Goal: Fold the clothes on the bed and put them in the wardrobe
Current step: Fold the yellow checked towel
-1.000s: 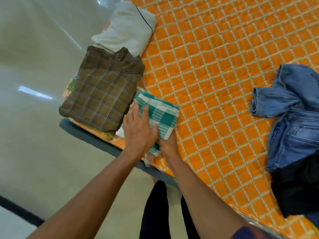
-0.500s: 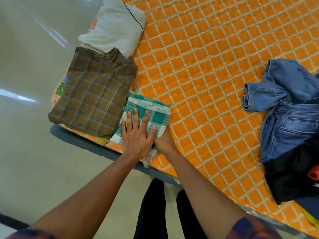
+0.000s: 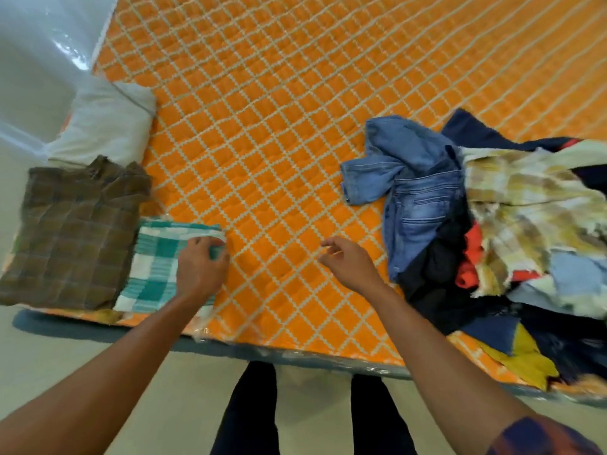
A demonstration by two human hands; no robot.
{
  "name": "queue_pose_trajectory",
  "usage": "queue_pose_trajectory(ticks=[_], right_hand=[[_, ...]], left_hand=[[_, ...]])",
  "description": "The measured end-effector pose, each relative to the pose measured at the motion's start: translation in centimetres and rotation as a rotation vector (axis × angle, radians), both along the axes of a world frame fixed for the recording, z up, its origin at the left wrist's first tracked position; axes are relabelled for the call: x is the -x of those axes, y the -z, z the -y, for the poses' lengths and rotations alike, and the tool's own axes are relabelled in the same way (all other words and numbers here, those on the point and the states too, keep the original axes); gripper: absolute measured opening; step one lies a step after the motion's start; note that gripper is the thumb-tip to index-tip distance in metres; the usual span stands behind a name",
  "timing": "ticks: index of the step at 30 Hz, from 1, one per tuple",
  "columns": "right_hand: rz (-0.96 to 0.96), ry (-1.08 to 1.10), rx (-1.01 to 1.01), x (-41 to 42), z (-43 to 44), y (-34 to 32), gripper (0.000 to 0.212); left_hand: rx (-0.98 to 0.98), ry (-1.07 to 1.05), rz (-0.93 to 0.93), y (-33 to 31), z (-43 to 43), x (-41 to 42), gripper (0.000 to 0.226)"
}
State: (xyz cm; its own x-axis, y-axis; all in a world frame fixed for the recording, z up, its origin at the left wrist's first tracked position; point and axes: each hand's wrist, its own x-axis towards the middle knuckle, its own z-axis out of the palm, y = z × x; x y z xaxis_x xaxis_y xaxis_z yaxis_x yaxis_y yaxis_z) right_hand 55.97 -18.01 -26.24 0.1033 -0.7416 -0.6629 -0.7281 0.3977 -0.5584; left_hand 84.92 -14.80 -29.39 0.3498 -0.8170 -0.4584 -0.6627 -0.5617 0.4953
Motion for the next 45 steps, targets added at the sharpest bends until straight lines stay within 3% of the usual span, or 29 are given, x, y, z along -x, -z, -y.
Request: queue_pose_trajectory(ticks=[3, 6, 9, 11, 14, 19, 22, 24, 26, 29, 31, 36, 40, 43, 45], right_hand=[[-0.254, -0.157, 0.316, 10.3, 1.4, -2.1, 0.035], [-0.525, -0.209, 0.570, 20.2, 2.0, -3.6, 0.039], [-0.677, -0.154, 0.649, 29.0, 2.0, -4.4, 0.050], [-0.699, -0.141, 0.559, 35.0, 2.0, -3.9, 0.061], [-0.649, -0.140, 0.343, 42.0, 1.2, -2.5, 0.071], [-0.524, -0.137, 0.501, 43.7, 1.0, -1.1, 0.023], [-0.434, -0.161, 0.485, 43.5, 1.9, -1.2, 0.016], [-0.368, -0.179, 0.508, 43.6, 2.8, -1.1, 0.022], [-0.303, -0.208, 0.551, 43.5, 4.3, -1.2, 0.040], [-0.330, -0.256, 0.591, 42.8, 8.0, -0.7, 0.062], [-0.378, -0.306, 0.569, 42.1, 10.0, 0.1, 0.061], [-0.432, -0.299, 0.701, 41.4, 12.1, 1.8, 0.025], [-0.178, -0.244, 0.851, 41.2, 10.7, 0.1, 0.020], [-0.011, -0.270, 0.889, 39.6, 7.9, -3.9, 0.022], [0.094, -0.364, 0.882, 36.8, 4.5, -6.4, 0.018]], left_hand=[[-0.032, 0.033, -0.187, -1.1, 1.0, 7.2, 0.009], [-0.069, 0.056, -0.311, -1.6, 1.2, 15.7, 0.008], [-0.027, 0.069, -0.384, -1.6, 1.7, 25.3, 0.012], [0.026, 0.058, -0.466, -1.9, 2.6, 32.5, 0.015], [0.078, 0.116, -0.524, -2.7, 4.0, 42.5, 0.014], [0.038, 0.203, -0.527, -3.8, 4.8, 51.9, 0.021], [-0.049, 0.306, -0.444, -3.2, 4.7, 54.1, 0.037], [-0.131, 0.375, -0.374, -2.6, 4.6, 54.7, 0.056], [-0.169, 0.388, -0.335, -1.7, 4.4, 55.0, 0.073], [-0.159, 0.357, -0.332, 0.1, 3.9, 54.9, 0.092], [-0.156, 0.355, -0.335, 0.7, 3.7, 54.7, 0.091], [-0.161, 0.333, -0.371, -0.2, 3.8, 54.9, 0.065], [0.022, 0.208, -0.371, -1.0, 3.2, 54.5, 0.063], [0.271, 0.009, -0.377, -3.0, 3.0, 53.4, 0.092], [0.356, -0.008, -0.428, -4.3, 2.5, 52.3, 0.096]])
